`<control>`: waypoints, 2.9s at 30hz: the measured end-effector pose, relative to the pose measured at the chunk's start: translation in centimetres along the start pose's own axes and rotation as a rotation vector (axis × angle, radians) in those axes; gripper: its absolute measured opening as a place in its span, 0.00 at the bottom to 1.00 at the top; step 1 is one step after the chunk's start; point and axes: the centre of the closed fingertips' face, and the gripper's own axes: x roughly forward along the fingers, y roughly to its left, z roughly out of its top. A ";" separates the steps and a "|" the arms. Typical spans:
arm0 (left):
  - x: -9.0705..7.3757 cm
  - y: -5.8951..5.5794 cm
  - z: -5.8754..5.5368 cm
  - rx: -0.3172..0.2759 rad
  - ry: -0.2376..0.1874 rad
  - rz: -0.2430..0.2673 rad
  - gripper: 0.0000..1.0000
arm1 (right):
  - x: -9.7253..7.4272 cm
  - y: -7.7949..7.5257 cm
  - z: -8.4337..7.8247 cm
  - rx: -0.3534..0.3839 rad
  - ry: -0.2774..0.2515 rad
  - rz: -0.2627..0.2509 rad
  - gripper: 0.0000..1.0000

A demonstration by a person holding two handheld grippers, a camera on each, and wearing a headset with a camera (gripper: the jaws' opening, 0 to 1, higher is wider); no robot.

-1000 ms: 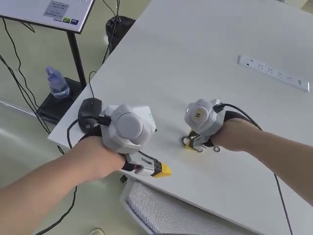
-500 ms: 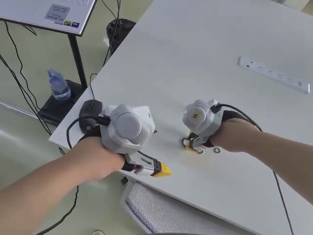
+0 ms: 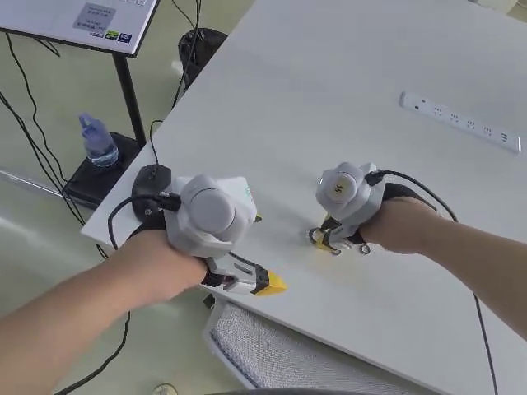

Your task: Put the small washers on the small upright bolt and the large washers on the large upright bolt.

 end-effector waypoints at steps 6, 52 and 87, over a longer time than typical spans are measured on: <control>0.1 -0.1 0.1 -0.001 0.001 -0.003 0.66 | -1.2 -0.5 -0.5 0.030 -0.010 0.006 0.20; 1.3 2.2 2.8 -0.018 -0.118 0.070 0.97 | -9.5 -6.1 -3.3 0.162 -0.098 -0.099 0.21; 2.3 2.2 1.6 -0.033 -0.068 0.050 0.95 | -8.3 -9.6 -0.9 0.139 -0.098 -0.099 0.21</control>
